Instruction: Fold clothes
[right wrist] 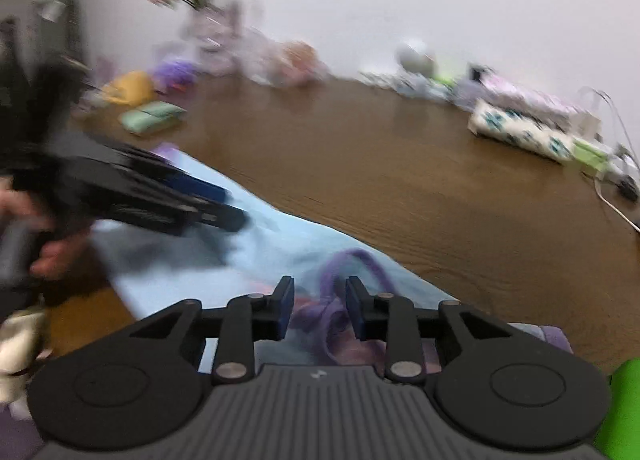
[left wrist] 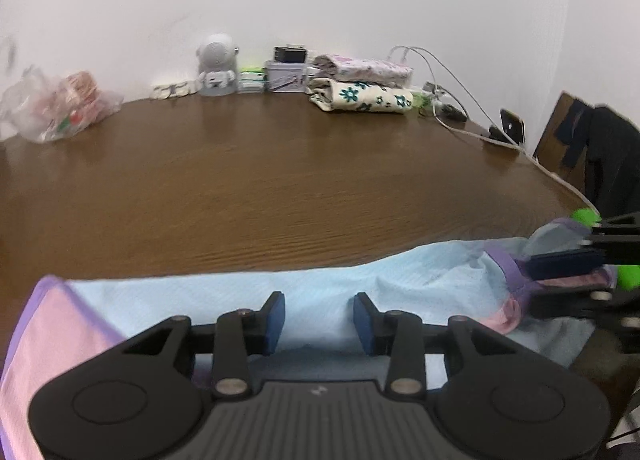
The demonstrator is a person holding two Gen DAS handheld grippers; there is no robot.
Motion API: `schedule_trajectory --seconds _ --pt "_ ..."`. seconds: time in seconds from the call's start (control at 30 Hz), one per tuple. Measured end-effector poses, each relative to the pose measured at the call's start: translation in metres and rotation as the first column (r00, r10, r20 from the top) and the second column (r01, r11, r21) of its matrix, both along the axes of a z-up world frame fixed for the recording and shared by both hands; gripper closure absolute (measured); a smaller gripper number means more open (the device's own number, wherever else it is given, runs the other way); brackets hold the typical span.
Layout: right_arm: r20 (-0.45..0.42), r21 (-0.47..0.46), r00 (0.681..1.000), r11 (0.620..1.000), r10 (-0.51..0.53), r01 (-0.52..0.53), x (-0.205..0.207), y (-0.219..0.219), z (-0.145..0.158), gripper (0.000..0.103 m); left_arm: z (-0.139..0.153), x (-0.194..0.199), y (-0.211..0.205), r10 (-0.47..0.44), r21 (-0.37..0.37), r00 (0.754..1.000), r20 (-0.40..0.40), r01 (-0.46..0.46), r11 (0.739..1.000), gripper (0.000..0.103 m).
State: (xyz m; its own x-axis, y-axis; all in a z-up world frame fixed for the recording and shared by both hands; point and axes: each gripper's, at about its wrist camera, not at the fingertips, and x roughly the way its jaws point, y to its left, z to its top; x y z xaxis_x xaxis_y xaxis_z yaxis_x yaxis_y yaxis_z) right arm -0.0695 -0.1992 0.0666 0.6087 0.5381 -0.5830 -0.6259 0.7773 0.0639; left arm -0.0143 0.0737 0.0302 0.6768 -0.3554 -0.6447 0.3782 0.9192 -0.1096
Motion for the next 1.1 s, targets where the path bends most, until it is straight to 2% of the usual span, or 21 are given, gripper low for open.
schedule_trajectory --seconds 0.1,0.17,0.2,0.23,0.3,0.37,0.47,0.53,0.63,0.7,0.73,0.83,0.9,1.0,1.1 --pt "0.024 -0.015 1.0 1.0 0.011 -0.011 -0.002 -0.007 0.005 0.065 0.011 -0.003 -0.002 -0.055 -0.079 0.998 0.023 0.057 0.995 0.066" --pt "0.019 -0.061 1.0 0.998 0.012 -0.011 0.003 -0.003 -0.001 0.065 0.015 -0.003 -0.019 -0.12 -0.069 0.991 0.057 0.124 0.99 0.06" --pt "0.014 -0.076 1.0 0.997 0.01 -0.009 0.007 0.001 -0.006 0.066 0.015 -0.001 -0.031 -0.154 -0.033 0.986 0.071 0.156 0.987 0.057" --pt "0.011 -0.086 1.0 0.996 0.009 -0.008 0.01 0.005 -0.011 0.069 0.012 0.0 -0.04 -0.168 0.006 0.983 0.08 0.168 0.986 0.057" --pt "0.003 -0.071 1.0 0.997 0.009 -0.008 0.012 0.008 -0.017 0.097 0.008 0.004 -0.055 -0.176 0.064 0.981 0.084 0.171 0.983 0.058" --pt "0.025 -0.046 1.0 0.999 0.015 -0.014 0.004 0.006 -0.013 0.097 0.009 0.006 -0.054 -0.17 0.039 0.983 0.075 0.168 0.985 0.058" --pt "0.045 -0.003 0.994 0.995 0.104 -0.104 -0.014 -0.007 -0.002 0.097 0.008 0.01 -0.051 -0.151 0.007 0.987 0.061 0.151 0.988 0.057" --pt "0.021 -0.019 0.988 0.988 0.152 -0.151 -0.02 -0.007 -0.005 0.097 0.004 0.013 -0.05 -0.138 0.004 0.99 0.043 0.138 0.99 0.057" --pt "0.012 -0.058 0.987 0.986 0.158 -0.157 -0.023 -0.003 -0.01 0.09 -0.004 0.012 -0.058 -0.157 0.043 0.988 0.012 0.156 0.987 0.057" --pt "0.033 -0.061 0.991 0.989 0.133 -0.131 -0.025 -0.005 -0.005 0.067 -0.007 0.006 -0.059 -0.168 0.057 0.986 0.01 0.167 0.984 0.057" --pt "0.051 -0.048 0.992 0.993 0.114 -0.112 -0.025 -0.009 -0.001 0.065 -0.008 0.005 -0.058 -0.167 0.057 0.986 0.01 0.166 0.985 0.057" --pt "0.109 -0.039 0.993 0.999 0.033 -0.029 -0.019 -0.023 0.008 0.065 -0.01 0.003 -0.054 -0.158 0.047 0.987 0.013 0.157 0.986 0.056" --pt "0.134 -0.126 0.991 0.992 -0.002 0.019 -0.01 -0.023 0.002 0.065 -0.01 0.002 -0.054 -0.155 0.051 0.988 0.015 0.154 0.987 0.056" --pt "0.163 -0.265 0.987 0.964 0.008 0.036 0.0 -0.015 -0.013 0.068 -0.011 -0.001 -0.055 -0.153 0.062 0.988 0.024 0.151 0.987 0.055" --pt "0.167 -0.315 0.986 0.949 0.022 0.033 0.007 -0.011 -0.022 0.069 -0.011 -0.003 -0.053 -0.149 0.053 0.989 0.027 0.147 0.988 0.054"
